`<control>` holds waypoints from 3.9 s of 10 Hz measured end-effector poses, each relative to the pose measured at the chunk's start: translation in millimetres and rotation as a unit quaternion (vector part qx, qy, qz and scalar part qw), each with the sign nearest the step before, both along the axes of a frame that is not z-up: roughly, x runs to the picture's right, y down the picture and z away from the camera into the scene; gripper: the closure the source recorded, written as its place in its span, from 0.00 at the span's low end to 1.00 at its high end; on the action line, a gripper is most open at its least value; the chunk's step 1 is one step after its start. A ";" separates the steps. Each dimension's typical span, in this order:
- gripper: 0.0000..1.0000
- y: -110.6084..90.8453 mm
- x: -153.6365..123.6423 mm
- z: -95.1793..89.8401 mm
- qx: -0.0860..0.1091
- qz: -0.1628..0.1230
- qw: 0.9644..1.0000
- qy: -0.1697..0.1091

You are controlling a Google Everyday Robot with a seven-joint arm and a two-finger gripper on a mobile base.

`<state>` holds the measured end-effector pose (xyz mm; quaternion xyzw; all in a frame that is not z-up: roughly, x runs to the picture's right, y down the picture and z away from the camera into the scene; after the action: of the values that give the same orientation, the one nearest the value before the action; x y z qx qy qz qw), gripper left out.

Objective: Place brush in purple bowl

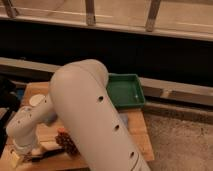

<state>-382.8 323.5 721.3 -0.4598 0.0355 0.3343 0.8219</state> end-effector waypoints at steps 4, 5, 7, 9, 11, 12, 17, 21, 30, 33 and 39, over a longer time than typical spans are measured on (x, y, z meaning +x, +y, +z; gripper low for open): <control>0.40 6.5 -2.5 3.4 0.006 -0.019 0.999 0.030; 0.50 7.0 -2.2 4.0 0.006 -0.019 0.999 0.032; 0.67 5.3 0.0 4.8 0.006 -0.020 0.999 0.035; 0.90 5.1 1.3 3.8 0.005 -0.021 0.999 0.035; 1.00 6.4 0.8 4.4 0.006 -0.020 0.999 0.036; 1.00 5.2 1.8 4.5 0.008 -0.018 0.999 0.037; 1.00 -64.5 28.9 6.1 -0.007 0.009 0.999 0.039; 1.00 -124.5 77.0 -1.0 -0.005 0.037 0.996 0.082; 1.00 -214.7 174.7 27.0 -0.022 0.102 0.980 0.173; 1.00 -215.1 174.6 27.4 -0.022 0.102 0.979 0.172; 1.00 -275.3 201.4 31.4 0.022 0.131 0.970 0.203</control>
<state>-181.4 48.2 752.8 -0.3648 0.1333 0.5261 0.7566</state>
